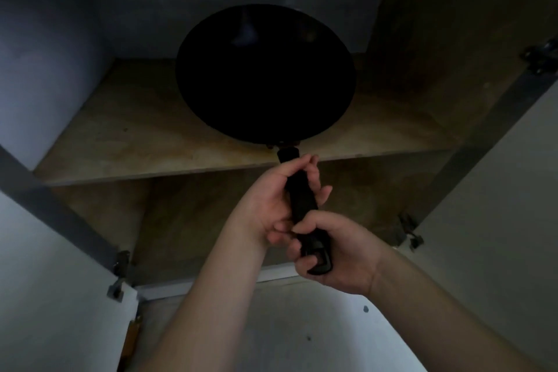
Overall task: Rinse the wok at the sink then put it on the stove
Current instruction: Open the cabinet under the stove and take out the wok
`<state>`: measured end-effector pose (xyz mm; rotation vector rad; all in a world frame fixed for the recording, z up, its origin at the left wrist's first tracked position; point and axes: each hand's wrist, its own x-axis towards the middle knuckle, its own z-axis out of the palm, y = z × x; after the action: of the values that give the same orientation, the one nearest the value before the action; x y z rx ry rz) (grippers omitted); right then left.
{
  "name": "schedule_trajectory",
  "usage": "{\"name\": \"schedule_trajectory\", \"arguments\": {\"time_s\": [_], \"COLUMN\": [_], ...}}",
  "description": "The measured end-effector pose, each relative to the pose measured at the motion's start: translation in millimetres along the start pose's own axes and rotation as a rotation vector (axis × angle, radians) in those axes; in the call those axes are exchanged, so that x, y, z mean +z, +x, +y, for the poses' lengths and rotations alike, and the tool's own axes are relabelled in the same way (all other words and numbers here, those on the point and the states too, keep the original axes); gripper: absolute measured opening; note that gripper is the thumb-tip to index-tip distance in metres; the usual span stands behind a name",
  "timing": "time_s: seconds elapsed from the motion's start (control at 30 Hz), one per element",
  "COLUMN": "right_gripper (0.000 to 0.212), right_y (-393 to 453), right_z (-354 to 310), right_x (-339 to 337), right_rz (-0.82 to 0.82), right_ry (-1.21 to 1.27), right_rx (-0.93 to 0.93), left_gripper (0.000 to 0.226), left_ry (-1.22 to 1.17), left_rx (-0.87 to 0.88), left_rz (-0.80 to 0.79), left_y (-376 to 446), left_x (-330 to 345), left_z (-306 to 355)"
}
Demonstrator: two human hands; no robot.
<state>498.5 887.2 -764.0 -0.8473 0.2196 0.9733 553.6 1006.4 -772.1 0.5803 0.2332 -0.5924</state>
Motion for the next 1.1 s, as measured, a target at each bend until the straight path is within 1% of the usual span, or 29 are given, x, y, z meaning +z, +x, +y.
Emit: {"name": "schedule_trajectory", "arguments": {"time_s": [0.13, 0.23, 0.33, 0.43, 0.6, 0.7, 0.87, 1.03, 1.1], "right_gripper": [0.015, 0.017, 0.019, 0.021, 0.018, 0.016, 0.016, 0.022, 0.022], "right_y": [5, 6, 6, 3, -8, -27, -66, -109, -128], "right_z": [-3, -4, -3, -3, -4, -5, -6, -1, 2], "right_x": [-9, -11, -10, -8, 3, 22, 66, 100, 114], "right_rz": [-0.119, -0.154, -0.100, -0.049, -0.016, 0.000, 0.057, 0.185, 0.234], "right_ry": [0.112, 0.155, 0.126, 0.114, 0.219, 0.308, 0.386, 0.376, 0.384], "right_rx": [0.019, 0.044, 0.068, 0.099, 0.151, 0.168, 0.258, 0.365, 0.406], "left_gripper": [0.014, 0.021, 0.027, 0.032, 0.037, 0.038, 0.042, 0.039, 0.040], "left_ry": [-0.095, -0.058, 0.019, 0.037, 0.024, 0.009, -0.088, -0.103, -0.112], "left_rx": [-0.026, -0.018, -0.041, -0.080, -0.139, -0.208, -0.314, -0.403, -0.443], "left_rz": [-0.040, -0.042, 0.005, 0.080, 0.223, 0.288, 0.371, 0.492, 0.535], "left_y": [9, 14, 18, 15, 1, -15, -50, -92, -109], "left_x": [-1, 3, 5, 8, 26, 40, 62, 93, 107], "left_z": [0, 0, -1, -1, 2, 7, 7, -3, -8]}}
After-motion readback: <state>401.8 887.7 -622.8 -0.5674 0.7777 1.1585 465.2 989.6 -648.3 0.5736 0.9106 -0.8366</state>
